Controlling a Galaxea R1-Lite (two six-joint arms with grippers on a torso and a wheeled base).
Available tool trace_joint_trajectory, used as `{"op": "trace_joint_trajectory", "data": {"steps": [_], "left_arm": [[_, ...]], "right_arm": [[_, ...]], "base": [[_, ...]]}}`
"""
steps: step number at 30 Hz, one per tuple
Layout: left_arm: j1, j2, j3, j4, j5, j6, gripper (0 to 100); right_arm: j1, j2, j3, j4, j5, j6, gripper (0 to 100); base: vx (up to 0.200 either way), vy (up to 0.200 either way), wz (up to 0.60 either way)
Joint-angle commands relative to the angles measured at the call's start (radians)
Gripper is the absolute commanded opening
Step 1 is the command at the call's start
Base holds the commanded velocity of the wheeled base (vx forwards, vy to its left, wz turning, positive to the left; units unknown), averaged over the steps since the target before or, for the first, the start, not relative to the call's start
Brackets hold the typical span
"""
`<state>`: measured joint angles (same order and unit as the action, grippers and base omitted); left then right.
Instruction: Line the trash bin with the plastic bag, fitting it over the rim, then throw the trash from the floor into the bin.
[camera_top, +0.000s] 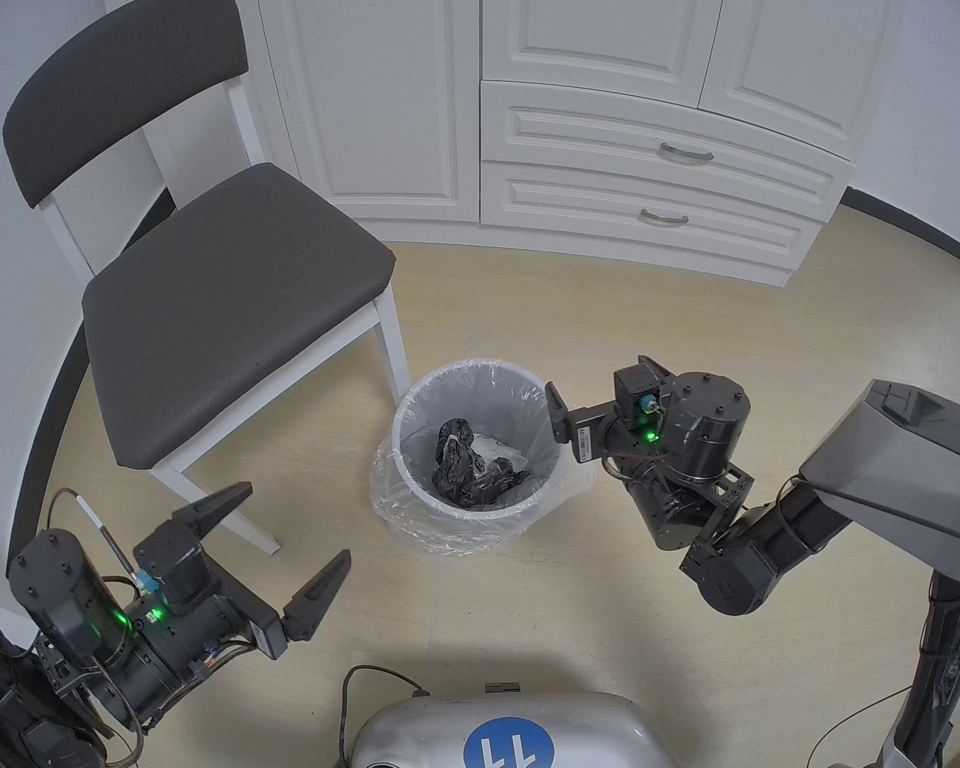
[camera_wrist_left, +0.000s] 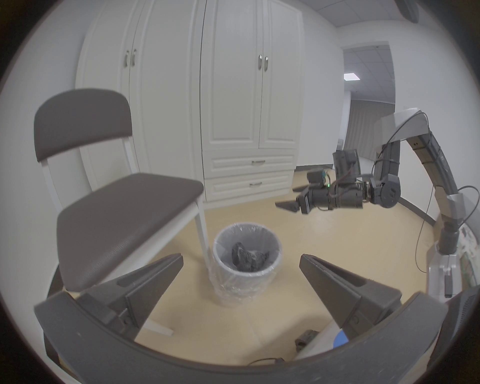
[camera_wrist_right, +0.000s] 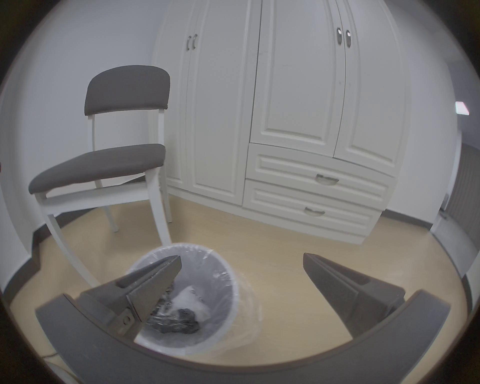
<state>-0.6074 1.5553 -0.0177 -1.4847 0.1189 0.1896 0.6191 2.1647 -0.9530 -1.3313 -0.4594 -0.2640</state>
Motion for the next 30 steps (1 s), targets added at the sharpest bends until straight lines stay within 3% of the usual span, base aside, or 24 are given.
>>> {"op": "trace_joint_trajectory", "data": {"steps": [1,7,12,20,30], "left_arm": [[-0.009,0.147,0.018,-0.008,0.001,-0.048,100],[0.002,0.212,0.018,-0.008,0.004,-0.075,100],[0.023,0.388,0.007,-0.037,0.183,-0.081,100],[0.055,0.654,-0.102,-0.052,0.194,-0.210,100],[0.187,0.887,-0.381,-0.052,0.232,-0.317,100]], "right_arm": [[-0.047,-0.017,0.034,-0.025,0.002,-0.021,100],[-0.072,-0.028,0.036,-0.026,-0.004,-0.024,100],[-0.121,-0.016,0.033,-0.040,-0.007,-0.073,100],[-0.137,-0.002,0.020,-0.059,-0.007,-0.090,100],[-0.154,0.018,-0.020,-0.060,-0.009,-0.089,100]], "base": [[0.000,0.000,0.00],[0.000,0.000,0.00],[0.000,0.000,0.00],[0.000,0.000,0.00],[0.000,0.000,0.00]]}}
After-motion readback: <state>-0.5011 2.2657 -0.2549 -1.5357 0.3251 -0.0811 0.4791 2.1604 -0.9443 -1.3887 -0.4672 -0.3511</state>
